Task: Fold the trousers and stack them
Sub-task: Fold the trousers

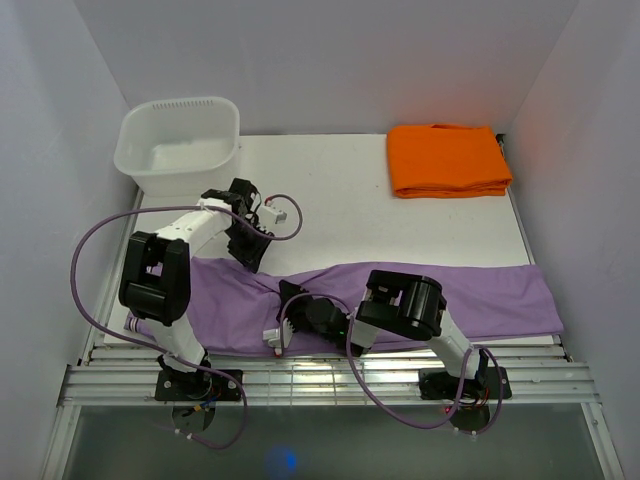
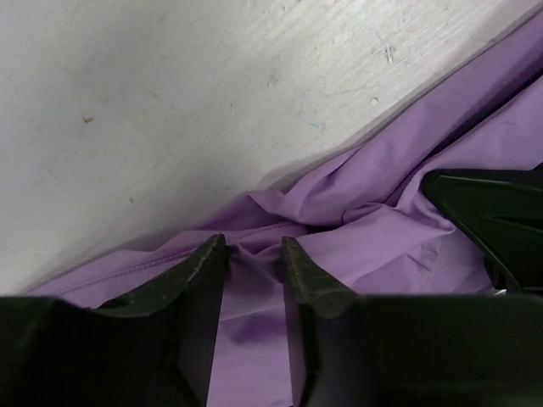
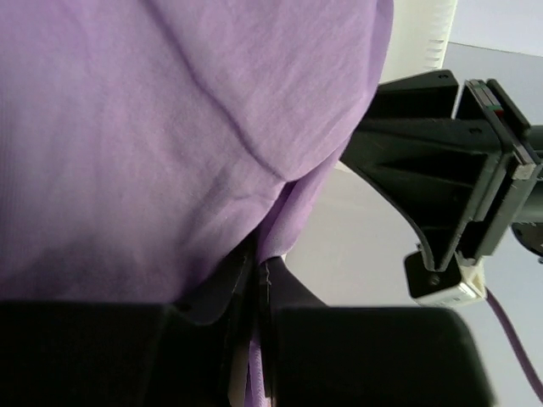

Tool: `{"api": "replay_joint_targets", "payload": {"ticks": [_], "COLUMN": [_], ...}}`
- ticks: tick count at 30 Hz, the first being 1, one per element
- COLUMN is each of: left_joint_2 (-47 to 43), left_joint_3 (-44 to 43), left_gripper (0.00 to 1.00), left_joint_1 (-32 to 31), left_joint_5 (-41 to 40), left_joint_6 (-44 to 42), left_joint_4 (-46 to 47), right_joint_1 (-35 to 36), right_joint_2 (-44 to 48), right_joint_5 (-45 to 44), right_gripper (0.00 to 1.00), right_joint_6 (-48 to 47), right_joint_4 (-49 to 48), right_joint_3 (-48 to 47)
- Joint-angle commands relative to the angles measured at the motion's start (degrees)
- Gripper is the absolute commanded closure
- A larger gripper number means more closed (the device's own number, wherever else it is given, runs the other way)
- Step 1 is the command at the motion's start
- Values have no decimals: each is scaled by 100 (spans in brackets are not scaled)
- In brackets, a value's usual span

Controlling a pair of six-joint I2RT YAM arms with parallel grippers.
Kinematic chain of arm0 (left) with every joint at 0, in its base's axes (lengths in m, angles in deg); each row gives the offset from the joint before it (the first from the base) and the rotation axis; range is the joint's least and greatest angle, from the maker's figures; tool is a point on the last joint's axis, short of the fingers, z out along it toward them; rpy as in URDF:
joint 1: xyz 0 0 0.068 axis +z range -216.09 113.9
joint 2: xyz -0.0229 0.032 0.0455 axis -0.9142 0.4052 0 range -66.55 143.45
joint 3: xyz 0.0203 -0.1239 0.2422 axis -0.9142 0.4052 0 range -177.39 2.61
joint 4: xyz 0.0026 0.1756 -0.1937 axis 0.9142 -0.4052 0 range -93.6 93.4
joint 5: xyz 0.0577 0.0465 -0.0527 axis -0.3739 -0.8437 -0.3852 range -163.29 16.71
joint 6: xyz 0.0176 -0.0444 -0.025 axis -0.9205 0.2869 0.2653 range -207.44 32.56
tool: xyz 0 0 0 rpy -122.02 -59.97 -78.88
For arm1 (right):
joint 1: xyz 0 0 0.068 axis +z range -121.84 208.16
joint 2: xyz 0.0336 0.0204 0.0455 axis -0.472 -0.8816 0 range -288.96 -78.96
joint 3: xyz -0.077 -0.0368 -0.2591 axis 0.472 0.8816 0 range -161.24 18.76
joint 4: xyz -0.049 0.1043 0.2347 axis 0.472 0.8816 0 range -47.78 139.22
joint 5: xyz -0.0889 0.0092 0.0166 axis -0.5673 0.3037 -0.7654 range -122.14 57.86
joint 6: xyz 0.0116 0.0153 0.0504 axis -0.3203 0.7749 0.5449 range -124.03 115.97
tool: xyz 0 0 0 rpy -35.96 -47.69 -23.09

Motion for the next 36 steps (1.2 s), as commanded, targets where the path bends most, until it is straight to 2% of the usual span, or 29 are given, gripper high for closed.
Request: {"api": "replay_joint_targets", "payload": {"ticks": [1,4,5,7,8,9,10,11,12,13,17,20,24,28,31,34,35,36], "left_joint_2": [4,48,56,48,13,-14,-49,-75,-93,-110,-312,-567,-813,-726,-568,-533,-419,-383], "left_joint_3": [130,175,209,236,262,289,289,280,228,184,-53,-28,139,52,-71,-54,-80,-185], "left_gripper": [59,57,55,58,65,78,85,92,99,100,100,100,100,100,100,100,100,100], "left_joint_1": [3,3,3,3,3,3,-5,3,12,21,144,214,258,346,390,452,460,452], "left_joint_5": [-74,-21,14,93,76,-20,-56,-117,-187,-362,-897,-1494,-1909,-1648,-1585,-1716,-1709,-1691], "left_joint_6": [67,67,93,93,102,102,84,75,67,67,49,-4,-144,-267,-224,-320,-372,-434], "left_joint_4": [-117,-187,-187,-179,-161,-57,-21,6,67,111,541,1182,2121,2160,2019,2238,2238,2238], "right_joint_1": [64,73,73,73,81,81,81,81,81,81,81,81,81,90,90,108,108,108], "right_joint_2": [-251,-330,-391,-436,-462,-462,-454,-436,-419,-401,-322,-287,-313,-304,-296,-191,-155,-103], "right_joint_5": [-136,-328,-390,-504,-531,-558,-610,-637,-637,-672,-716,-681,-690,-707,-716,-734,-751,-769], "right_gripper": [92,84,67,44,22,8,0,10,10,10,10,9,8,6,1,13,21,22], "right_joint_6": [-321,-400,-426,-461,-470,-470,-462,-444,-409,-400,-365,-330,-321,-286,-216,-67,30,318], "right_joint_4": [-395,-588,-641,-668,-694,-686,-668,-651,-633,-633,-633,-624,-598,-510,-291,78,236,690], "right_joint_3": [74,56,39,21,21,38,38,47,65,100,196,284,355,364,328,285,258,197]}}
